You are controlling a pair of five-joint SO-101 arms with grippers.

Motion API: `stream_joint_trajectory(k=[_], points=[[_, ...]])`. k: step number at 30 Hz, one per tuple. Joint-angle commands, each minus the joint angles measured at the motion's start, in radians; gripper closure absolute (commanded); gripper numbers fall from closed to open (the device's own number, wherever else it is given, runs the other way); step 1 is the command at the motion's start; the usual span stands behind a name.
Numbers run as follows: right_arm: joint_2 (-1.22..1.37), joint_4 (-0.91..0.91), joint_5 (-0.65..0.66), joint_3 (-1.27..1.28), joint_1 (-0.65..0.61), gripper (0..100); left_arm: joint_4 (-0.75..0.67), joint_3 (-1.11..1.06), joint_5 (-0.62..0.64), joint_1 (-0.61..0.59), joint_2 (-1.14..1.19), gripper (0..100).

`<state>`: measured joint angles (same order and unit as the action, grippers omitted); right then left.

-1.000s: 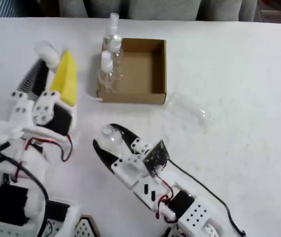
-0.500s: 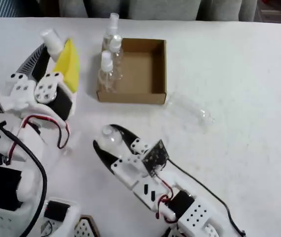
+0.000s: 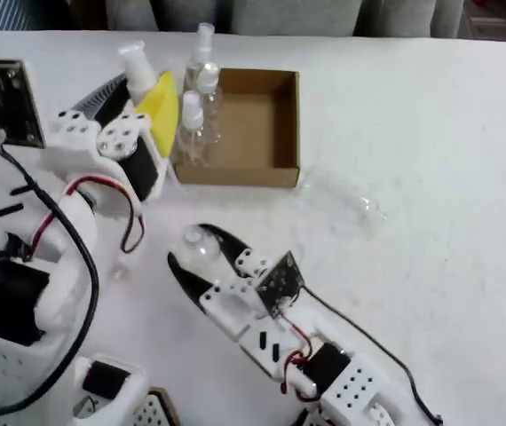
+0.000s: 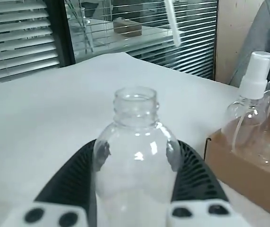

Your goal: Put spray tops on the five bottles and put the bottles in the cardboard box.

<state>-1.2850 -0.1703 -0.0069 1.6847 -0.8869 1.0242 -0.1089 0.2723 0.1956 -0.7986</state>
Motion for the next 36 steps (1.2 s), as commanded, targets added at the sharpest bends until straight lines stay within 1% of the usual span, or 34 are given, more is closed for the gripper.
stream_joint_trajectory(k=[1,8,17,22,25,30,36], points=[[-0.008,0.028,0.014,0.011,-0.004,98.2,0.064,0.117,0.009,0.012,0.038,98],[-0.008,0.031,0.014,0.011,-0.004,98.2,0.084,0.086,0.009,0.012,0.041,98],[-0.007,0.033,0.014,0.011,-0.004,98.2,0.164,0.069,0.011,0.013,0.041,98],[-0.004,0.033,0.014,0.011,-0.007,98.2,0.184,0.058,0.012,0.013,0.041,98],[-0.004,0.033,0.014,0.011,-0.007,98.2,0.163,0.009,0.023,0.039,0.035,98],[-0.002,0.033,0.014,0.011,-0.007,98.2,0.083,-0.080,0.072,0.079,0.035,98],[-0.002,0.033,0.014,0.011,-0.007,98.2,0.087,-0.089,0.069,0.082,0.035,98]])
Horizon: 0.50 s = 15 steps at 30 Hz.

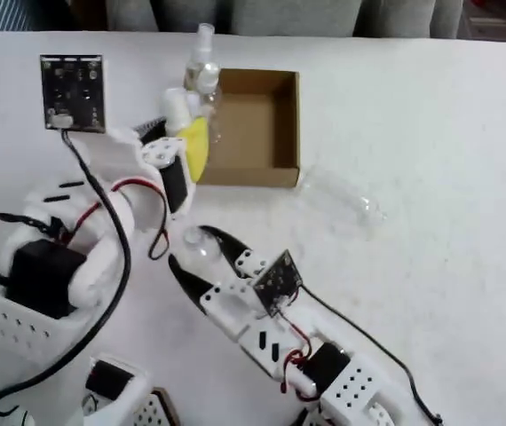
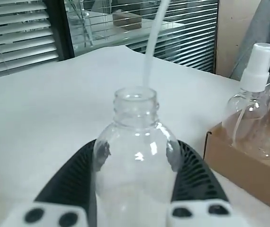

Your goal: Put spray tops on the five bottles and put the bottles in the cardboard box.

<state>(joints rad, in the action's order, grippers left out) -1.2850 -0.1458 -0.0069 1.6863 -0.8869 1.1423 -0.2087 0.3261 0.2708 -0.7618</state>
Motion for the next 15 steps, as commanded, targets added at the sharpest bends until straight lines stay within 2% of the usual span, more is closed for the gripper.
stream_joint_trajectory(k=[1,15], points=[[-0.002,0.008,0.014,0.009,-0.007,98.2,-0.031,0.005,0.015,0.008,-0.002,98],[-0.001,0.010,0.014,0.009,-0.007,98.2,-0.023,-0.109,0.012,0.007,-0.004,98]])
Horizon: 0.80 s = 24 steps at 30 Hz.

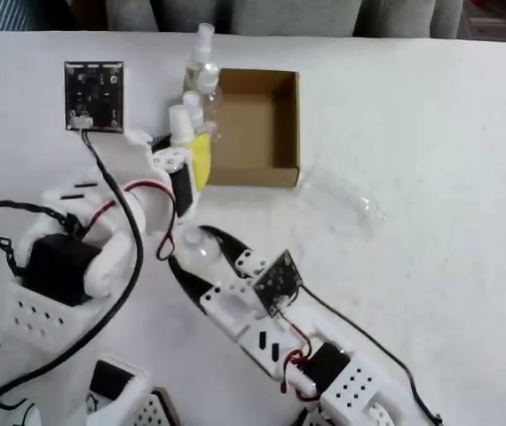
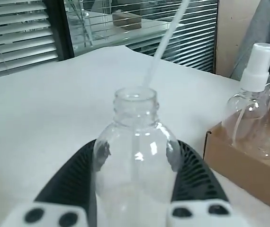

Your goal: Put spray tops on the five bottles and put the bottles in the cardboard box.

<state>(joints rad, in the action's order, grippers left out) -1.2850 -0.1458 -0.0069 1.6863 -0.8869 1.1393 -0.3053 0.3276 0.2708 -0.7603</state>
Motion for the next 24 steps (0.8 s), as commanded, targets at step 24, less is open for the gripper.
stream_joint_trajectory(k=[24], points=[[-0.001,0.010,0.014,0.009,-0.004,98.2,-0.023,-0.147,0.006,0.005,-0.050,98]])
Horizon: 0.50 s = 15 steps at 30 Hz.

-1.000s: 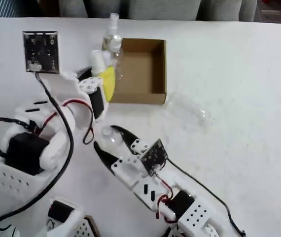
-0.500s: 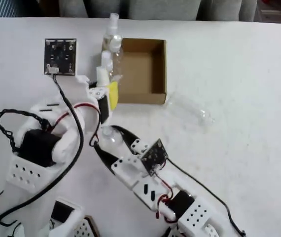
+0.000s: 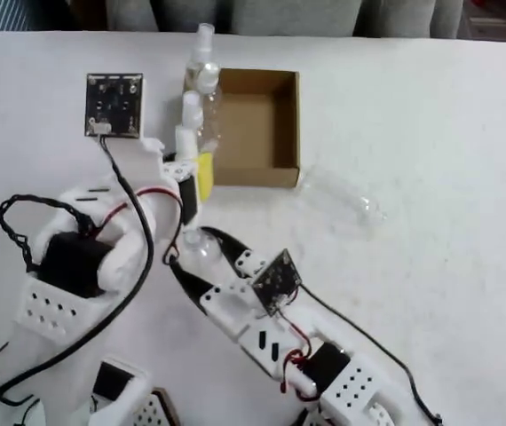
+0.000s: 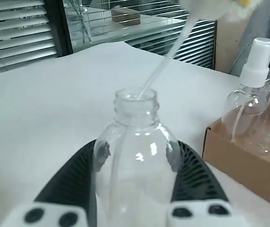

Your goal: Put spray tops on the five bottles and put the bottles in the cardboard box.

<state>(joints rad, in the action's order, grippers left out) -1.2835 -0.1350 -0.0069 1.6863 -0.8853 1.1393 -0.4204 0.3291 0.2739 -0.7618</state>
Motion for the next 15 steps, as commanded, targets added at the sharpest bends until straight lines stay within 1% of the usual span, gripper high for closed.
stream_joint_trajectory(k=[1,4,6,11,15], points=[[-0.002,-0.001,0.014,0.009,-0.005,98.2,-0.038,-0.054,-0.014,0.002,-0.079,98],[-0.002,-0.001,0.014,0.009,-0.005,98.2,-0.100,-0.155,-0.095,0.002,-0.188,98],[-0.002,-0.001,0.014,0.009,-0.005,98.2,-0.158,-0.244,-0.121,0.002,-0.266,98],[-0.002,-0.001,0.014,0.009,-0.005,98.2,-0.325,-0.443,-0.120,0.002,-0.407,98],[-0.002,-0.001,0.014,0.009,-0.004,98.2,-0.359,-0.534,-0.118,0.007,-0.492,98]])
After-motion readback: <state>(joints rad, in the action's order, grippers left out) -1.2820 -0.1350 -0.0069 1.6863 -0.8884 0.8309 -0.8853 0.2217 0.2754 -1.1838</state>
